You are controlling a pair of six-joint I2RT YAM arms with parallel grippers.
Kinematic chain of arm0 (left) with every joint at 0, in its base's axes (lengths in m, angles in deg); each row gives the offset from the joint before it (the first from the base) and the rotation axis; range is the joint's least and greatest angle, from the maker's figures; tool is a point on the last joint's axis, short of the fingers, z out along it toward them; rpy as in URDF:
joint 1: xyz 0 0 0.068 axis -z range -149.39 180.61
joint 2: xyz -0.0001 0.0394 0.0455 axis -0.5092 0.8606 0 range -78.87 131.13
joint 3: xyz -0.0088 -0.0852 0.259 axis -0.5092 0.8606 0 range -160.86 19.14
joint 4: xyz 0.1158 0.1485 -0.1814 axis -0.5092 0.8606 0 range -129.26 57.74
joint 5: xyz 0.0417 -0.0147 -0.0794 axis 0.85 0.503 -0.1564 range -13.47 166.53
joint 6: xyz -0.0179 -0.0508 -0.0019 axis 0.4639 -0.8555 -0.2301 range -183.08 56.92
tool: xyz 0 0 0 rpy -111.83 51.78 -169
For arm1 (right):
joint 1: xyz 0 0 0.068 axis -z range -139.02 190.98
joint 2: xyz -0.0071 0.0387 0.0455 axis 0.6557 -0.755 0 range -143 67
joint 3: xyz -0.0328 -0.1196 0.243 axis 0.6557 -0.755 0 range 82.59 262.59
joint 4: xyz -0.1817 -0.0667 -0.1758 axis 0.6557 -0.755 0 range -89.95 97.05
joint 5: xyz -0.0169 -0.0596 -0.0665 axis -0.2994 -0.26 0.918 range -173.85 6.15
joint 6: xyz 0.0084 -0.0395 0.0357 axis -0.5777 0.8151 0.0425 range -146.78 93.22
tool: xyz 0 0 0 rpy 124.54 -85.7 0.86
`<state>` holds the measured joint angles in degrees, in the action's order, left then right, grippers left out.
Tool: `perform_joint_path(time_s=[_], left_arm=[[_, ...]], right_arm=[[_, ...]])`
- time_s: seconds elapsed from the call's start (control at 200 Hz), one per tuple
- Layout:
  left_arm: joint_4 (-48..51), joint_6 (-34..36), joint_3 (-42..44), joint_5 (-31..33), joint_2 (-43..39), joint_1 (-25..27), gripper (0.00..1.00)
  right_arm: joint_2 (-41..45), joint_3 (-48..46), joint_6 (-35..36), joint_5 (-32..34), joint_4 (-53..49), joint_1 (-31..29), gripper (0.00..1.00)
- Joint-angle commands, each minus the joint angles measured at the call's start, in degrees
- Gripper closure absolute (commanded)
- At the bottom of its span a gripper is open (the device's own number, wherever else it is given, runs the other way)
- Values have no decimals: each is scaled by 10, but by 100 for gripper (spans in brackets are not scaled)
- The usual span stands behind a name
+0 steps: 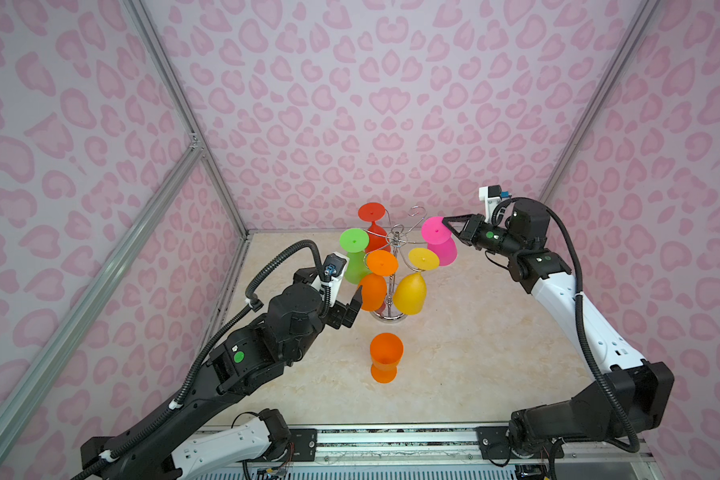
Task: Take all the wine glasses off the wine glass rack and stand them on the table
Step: 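Close the right gripper on the magenta glass's base on the rack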
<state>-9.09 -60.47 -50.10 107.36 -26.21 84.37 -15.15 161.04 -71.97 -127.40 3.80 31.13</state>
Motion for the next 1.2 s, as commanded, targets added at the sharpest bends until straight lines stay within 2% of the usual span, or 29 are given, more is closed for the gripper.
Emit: perform_joint_path(time_s=[0.0,0.17,0.515,1.2], left_arm=[[-8,-8,2,-1,0,0,4],[-7,-9,3,-2,0,-1,4],[-7,-8,3,-3,5,-1,4],[-7,-2,1,-8,14,-2,4]], right_arm=[[3,-14,-36,-23,55,8,100],[8,-36,-84,-46,111,22,100],[18,-47,-104,-65,129,22,100],[42,-60,-76,-65,85,18,100]])
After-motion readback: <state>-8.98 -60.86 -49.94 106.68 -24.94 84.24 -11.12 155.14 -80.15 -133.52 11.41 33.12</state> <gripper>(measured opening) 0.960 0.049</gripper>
